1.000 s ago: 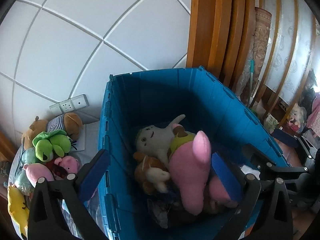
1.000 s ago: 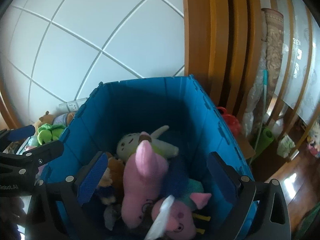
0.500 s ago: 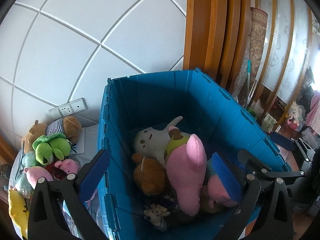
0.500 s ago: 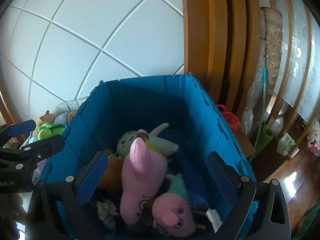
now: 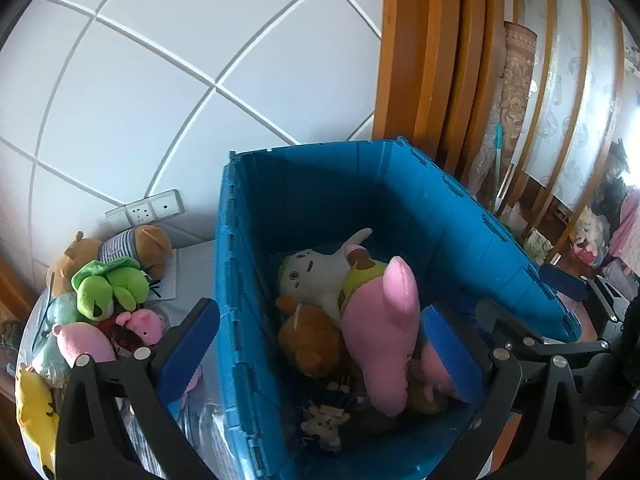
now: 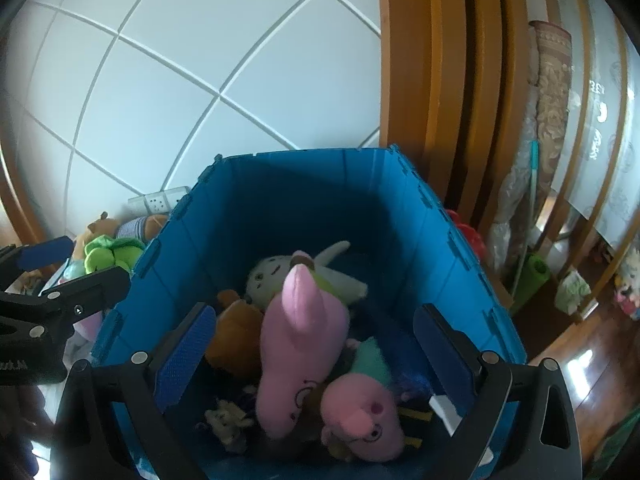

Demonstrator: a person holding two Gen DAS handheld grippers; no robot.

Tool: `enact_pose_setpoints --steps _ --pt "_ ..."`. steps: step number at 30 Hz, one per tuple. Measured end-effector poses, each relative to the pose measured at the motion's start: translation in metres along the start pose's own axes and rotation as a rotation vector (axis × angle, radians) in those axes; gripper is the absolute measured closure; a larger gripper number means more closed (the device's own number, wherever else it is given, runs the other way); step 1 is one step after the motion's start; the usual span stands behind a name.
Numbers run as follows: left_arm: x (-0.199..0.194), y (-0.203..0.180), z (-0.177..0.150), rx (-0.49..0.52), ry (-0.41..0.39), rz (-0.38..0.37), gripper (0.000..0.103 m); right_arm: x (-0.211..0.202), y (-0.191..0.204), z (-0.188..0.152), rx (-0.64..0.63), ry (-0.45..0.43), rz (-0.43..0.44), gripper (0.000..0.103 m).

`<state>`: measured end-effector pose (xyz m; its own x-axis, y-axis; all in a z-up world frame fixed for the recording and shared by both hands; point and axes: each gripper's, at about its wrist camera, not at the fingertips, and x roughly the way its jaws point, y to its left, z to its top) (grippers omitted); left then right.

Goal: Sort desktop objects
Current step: 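Move both grippers back toward the remaining plush pile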

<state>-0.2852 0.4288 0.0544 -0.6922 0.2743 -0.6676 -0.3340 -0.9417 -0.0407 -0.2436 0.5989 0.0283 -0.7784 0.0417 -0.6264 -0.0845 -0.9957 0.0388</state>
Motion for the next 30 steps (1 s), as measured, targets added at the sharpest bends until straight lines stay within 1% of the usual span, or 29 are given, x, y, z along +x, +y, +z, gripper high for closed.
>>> enact_pose_setpoints --steps 5,8,11,15,17,19,21,24,26,30 --pt "-0.016 0.03 -0.011 -0.039 -0.019 0.029 0.0 -0.01 0.02 -0.002 -0.027 -0.013 0.021 0.002" --pt "-0.026 0.058 -0.024 -0.07 -0.015 0.058 0.0 -0.017 0.039 -0.004 -0.053 -0.024 0.043 0.002" --pt "-0.038 0.093 -0.041 -0.1 -0.01 0.099 0.0 -0.024 0.068 -0.006 -0.081 -0.034 0.084 0.002" --pt "-0.05 0.154 -0.074 -0.156 0.018 0.165 0.0 -0.03 0.116 -0.011 -0.125 -0.054 0.142 0.002" --pt "-0.054 0.187 -0.092 -0.183 0.042 0.193 0.0 -0.03 0.147 -0.015 -0.154 -0.054 0.172 0.002" --pt "-0.056 0.222 -0.113 -0.204 0.072 0.214 0.0 -0.028 0.181 -0.02 -0.186 -0.052 0.197 0.002" --pt "-0.056 0.252 -0.13 -0.213 0.097 0.229 0.0 -0.025 0.208 -0.025 -0.21 -0.048 0.204 0.002" --pt "-0.054 0.302 -0.159 -0.228 0.145 0.245 0.0 -0.017 0.255 -0.038 -0.229 -0.022 0.238 0.002" --pt "-0.05 0.328 -0.175 -0.234 0.17 0.249 0.0 -0.011 0.283 -0.047 -0.244 -0.005 0.254 0.002" --pt "-0.031 0.376 -0.208 -0.245 0.229 0.25 0.0 0.018 0.328 -0.07 -0.258 0.059 0.261 0.002"
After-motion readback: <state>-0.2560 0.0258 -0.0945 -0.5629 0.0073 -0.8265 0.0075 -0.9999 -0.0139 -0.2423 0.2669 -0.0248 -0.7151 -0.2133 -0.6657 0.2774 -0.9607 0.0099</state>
